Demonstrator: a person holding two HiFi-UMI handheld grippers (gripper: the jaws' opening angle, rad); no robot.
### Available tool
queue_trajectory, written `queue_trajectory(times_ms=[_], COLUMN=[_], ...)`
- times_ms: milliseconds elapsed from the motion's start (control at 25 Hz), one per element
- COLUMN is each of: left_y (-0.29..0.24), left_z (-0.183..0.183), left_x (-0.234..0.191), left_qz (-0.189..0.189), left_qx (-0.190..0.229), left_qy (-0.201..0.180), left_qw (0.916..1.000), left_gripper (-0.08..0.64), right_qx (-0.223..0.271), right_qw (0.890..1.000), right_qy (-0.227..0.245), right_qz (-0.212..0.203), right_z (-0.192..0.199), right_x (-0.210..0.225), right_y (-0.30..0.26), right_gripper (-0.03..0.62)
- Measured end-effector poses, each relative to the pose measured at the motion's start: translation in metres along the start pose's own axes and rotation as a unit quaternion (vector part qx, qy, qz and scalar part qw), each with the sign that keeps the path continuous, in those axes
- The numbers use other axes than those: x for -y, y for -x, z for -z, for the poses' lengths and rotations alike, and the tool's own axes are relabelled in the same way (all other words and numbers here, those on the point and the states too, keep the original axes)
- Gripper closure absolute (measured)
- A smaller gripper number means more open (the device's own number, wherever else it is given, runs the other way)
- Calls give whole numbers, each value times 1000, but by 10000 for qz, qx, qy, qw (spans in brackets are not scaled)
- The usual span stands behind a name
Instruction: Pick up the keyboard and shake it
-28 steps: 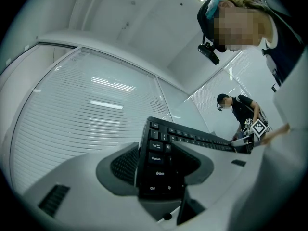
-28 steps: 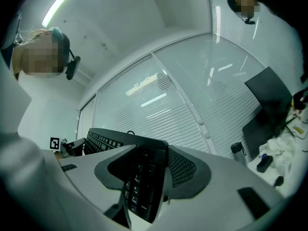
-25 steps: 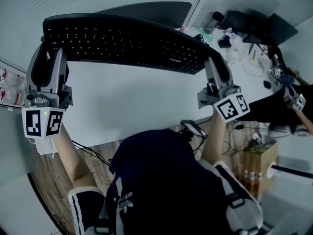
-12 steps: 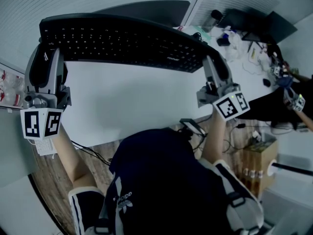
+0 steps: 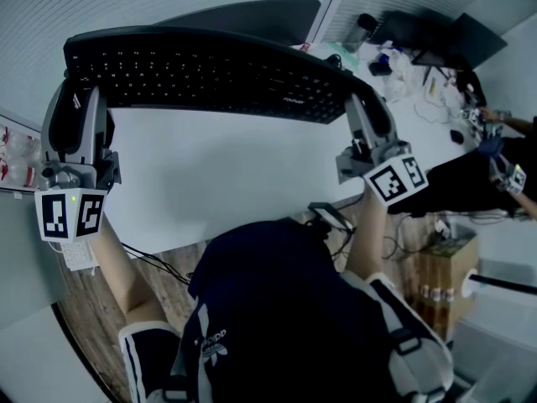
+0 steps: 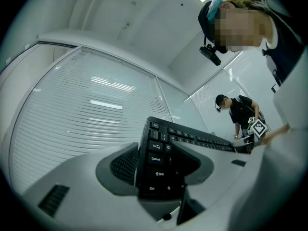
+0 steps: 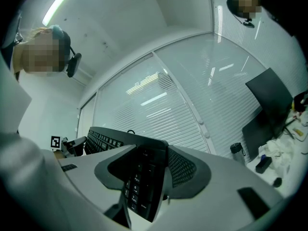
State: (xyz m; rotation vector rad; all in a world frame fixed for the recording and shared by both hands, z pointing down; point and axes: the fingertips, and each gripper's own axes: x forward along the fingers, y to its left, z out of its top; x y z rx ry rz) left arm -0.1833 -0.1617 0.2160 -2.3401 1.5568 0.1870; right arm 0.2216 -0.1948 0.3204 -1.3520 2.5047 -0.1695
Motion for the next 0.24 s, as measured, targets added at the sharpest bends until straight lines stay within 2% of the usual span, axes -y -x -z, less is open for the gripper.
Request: queue_trajectory(times_ms=[240], left_y=[1], left_z=[0], left_x=[0], left_qz=[8], left_qx=[14], left_qy=[12], left_qw=[10000], left_gripper=[349], right_qx=[-19], right_qw=[10000], right_qy=[36], right_qz=[4], right_z=[-1], right_x=[-2], right_y=[1], right_gripper=[410])
